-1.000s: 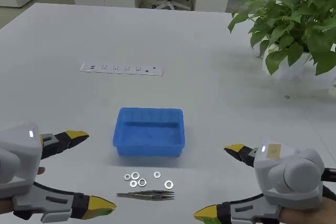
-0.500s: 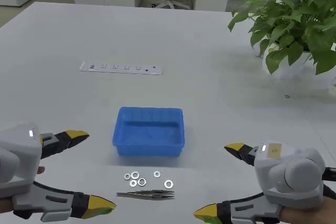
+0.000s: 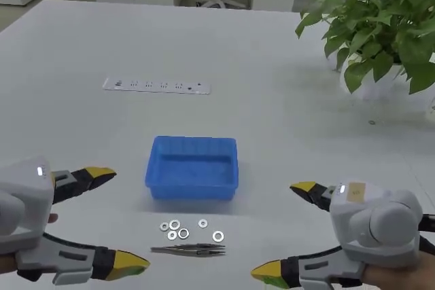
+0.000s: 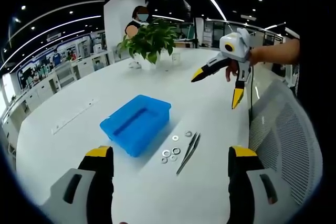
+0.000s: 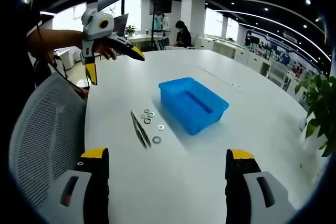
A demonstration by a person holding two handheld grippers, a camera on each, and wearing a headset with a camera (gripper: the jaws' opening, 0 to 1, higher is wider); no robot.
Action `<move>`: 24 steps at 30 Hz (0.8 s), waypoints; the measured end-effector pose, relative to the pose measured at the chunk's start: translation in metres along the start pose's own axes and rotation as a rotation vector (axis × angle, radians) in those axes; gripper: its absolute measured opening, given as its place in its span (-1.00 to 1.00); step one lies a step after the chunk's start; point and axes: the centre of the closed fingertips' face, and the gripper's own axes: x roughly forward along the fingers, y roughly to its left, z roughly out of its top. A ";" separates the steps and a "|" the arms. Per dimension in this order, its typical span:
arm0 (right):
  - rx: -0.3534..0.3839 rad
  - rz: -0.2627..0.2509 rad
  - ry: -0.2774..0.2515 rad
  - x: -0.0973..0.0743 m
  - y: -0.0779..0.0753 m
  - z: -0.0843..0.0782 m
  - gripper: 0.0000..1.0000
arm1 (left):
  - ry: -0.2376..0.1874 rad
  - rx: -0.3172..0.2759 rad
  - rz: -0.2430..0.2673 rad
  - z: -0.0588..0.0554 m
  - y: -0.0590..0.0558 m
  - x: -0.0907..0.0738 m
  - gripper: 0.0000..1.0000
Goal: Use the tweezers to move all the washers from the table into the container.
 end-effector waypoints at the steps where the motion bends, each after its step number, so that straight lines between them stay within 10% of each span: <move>1: 0.000 0.000 0.000 0.000 0.000 0.000 0.85 | 0.002 0.002 -0.001 0.000 0.000 0.000 0.91; 24: -0.082 0.018 0.002 0.008 -0.004 0.003 0.59 | 0.075 0.043 -0.071 -0.018 -0.003 0.017 0.73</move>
